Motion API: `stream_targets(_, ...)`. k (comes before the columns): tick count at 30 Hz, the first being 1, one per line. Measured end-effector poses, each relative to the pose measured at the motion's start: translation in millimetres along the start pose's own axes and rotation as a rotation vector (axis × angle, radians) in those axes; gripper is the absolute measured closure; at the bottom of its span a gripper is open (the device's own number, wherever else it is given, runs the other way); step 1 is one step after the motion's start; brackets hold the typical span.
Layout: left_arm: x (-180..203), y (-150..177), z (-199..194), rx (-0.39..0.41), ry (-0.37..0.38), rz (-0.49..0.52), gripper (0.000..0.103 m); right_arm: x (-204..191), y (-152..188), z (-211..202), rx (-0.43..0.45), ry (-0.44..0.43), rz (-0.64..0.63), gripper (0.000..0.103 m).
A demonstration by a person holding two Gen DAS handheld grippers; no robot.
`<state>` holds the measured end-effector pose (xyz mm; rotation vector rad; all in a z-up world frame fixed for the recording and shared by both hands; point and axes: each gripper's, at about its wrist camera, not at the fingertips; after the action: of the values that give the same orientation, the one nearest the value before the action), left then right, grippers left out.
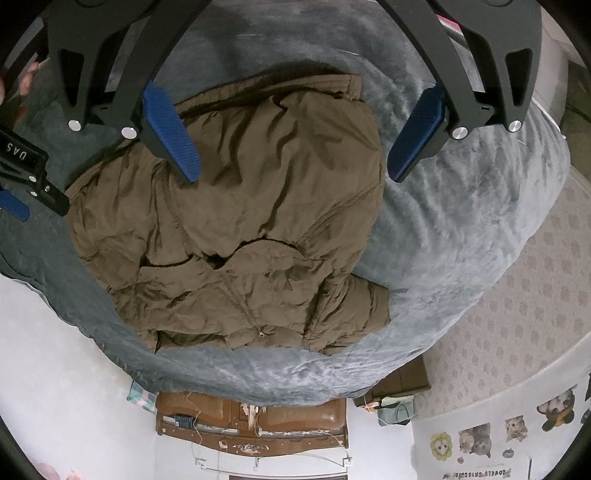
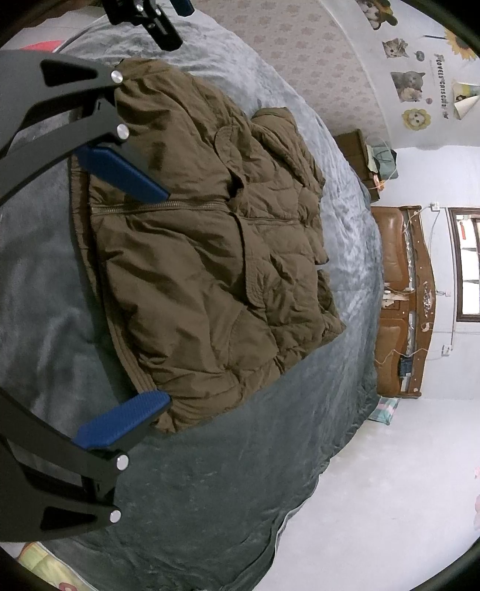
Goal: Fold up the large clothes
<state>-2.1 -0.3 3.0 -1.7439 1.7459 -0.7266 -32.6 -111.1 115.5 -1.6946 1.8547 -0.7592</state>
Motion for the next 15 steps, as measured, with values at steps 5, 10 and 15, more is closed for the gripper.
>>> stream_targets(5, -0.3, 1.4, 4.9, -0.053, 0.014, -0.013, 0.003, -0.9, 0.4, 0.2, 0.000, 0.004, -0.003, 0.002)
stream_targets(10, -1.0, 1.4, 8.3, -0.063, 0.012, -0.010, 0.003, -0.1, -2.2, 2.0, -0.005, 0.007, -0.004, 0.002)
stream_targets(15, -0.3, 0.8, 11.4, -0.077, 0.009, -0.006, 0.003, 0.5, -0.8, 4.8, -0.008, 0.010, -0.005, 0.002)
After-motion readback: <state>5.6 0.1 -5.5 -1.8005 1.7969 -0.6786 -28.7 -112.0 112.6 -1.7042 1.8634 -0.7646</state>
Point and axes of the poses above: each gripper's, at about its wrist camera, not at the fingertips, and z roughly the way its jaws point, x to its right, y to its underside, and after that the axes turned 2 degrees about -x, right-handed
